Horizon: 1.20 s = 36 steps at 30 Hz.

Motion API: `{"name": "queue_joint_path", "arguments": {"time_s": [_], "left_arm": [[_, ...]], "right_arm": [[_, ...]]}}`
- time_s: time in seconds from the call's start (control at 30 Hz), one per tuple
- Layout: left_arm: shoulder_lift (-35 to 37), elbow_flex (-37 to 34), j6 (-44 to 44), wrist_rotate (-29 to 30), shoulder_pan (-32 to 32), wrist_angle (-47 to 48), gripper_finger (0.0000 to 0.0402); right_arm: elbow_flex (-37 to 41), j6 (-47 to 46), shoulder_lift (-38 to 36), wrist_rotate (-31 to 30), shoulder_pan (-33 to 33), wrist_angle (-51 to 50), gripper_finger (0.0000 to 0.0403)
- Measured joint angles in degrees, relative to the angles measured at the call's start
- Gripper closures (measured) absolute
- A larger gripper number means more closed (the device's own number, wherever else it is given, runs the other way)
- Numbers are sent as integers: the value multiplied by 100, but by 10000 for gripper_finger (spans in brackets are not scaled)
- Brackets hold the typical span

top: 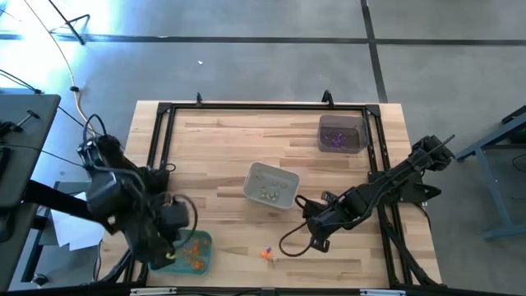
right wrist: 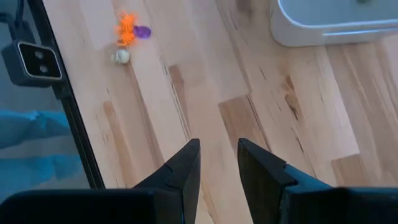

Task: Sort Halloween decoration
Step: Put the orange spider toy into the green bin

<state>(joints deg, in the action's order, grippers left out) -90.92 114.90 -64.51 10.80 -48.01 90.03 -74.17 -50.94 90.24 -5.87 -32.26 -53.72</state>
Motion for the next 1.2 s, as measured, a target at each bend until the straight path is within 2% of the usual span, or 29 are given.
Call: {"name": "queue_joint_path", "arguments": {"time_s": [0.13, 0.27, 0.6, 0.8, 1.2], "left_arm": [[229, -1097, -317, -473, -397, 1, 402], [404, -2108, -521, -579, -706, -208, 402], [656, -4444, -690, -592, -960, -2663, 402], [659, -5369, -856, -595, -960, -3750, 402], [660, -6685, -1435, -522, -953, -5086, 402]], "right_arm": [[0, 0, 0, 0, 102, 151, 302], [0, -1, 0, -2, 233, 217, 302], [0, -306, 0, -7, 607, 280, 302], [0, -298, 0, -7, 798, 476, 302], [0, -256, 0, -16, 1087, 536, 302]]}}
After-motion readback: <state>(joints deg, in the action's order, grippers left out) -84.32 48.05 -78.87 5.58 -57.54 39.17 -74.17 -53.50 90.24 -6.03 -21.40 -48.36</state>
